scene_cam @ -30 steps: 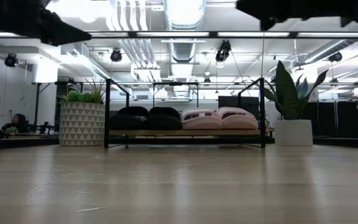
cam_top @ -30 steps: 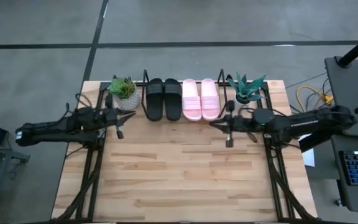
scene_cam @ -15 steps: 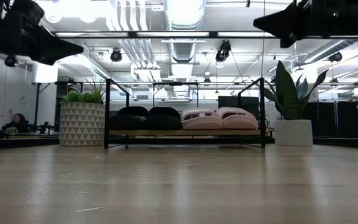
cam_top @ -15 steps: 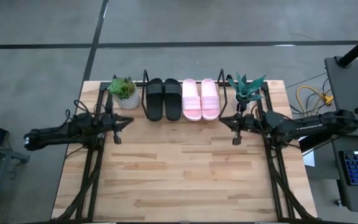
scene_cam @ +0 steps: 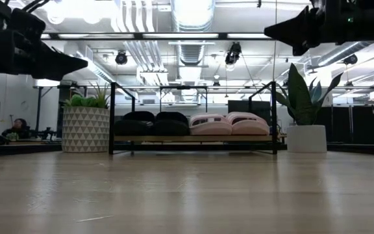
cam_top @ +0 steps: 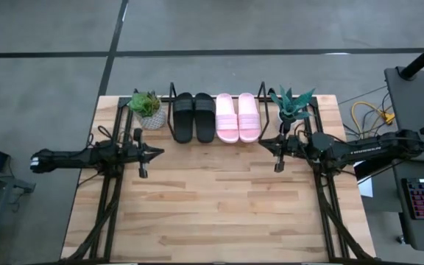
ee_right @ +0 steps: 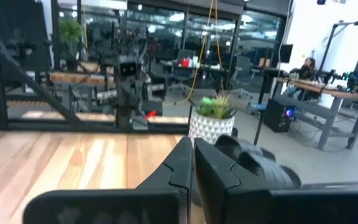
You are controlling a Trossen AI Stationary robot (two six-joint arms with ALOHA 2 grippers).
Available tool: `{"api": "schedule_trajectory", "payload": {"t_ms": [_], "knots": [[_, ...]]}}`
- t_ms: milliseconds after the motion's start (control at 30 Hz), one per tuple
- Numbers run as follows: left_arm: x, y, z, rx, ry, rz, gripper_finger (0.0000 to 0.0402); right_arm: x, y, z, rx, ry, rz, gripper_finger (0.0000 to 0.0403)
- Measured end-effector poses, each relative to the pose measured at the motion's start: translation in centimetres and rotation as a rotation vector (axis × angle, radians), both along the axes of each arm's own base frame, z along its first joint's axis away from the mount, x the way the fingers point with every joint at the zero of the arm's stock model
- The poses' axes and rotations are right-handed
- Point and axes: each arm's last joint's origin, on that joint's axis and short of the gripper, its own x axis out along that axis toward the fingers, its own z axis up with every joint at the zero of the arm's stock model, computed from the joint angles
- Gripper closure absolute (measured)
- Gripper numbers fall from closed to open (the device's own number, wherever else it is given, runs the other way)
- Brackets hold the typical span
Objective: Pick and place slides into the shelf
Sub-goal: Return to Home Position
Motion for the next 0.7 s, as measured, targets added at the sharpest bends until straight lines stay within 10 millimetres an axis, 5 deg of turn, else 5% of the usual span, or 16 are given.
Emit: {"api": "schedule_trajectory", "payload": {"t_ms": [700], "knots": [[0.1,0.1,-0.3,-0.021,0.024,0.041,0.0401,-4.7,-0.3,-3.5,0.053,0.116,-0.07,0.0394]]}}
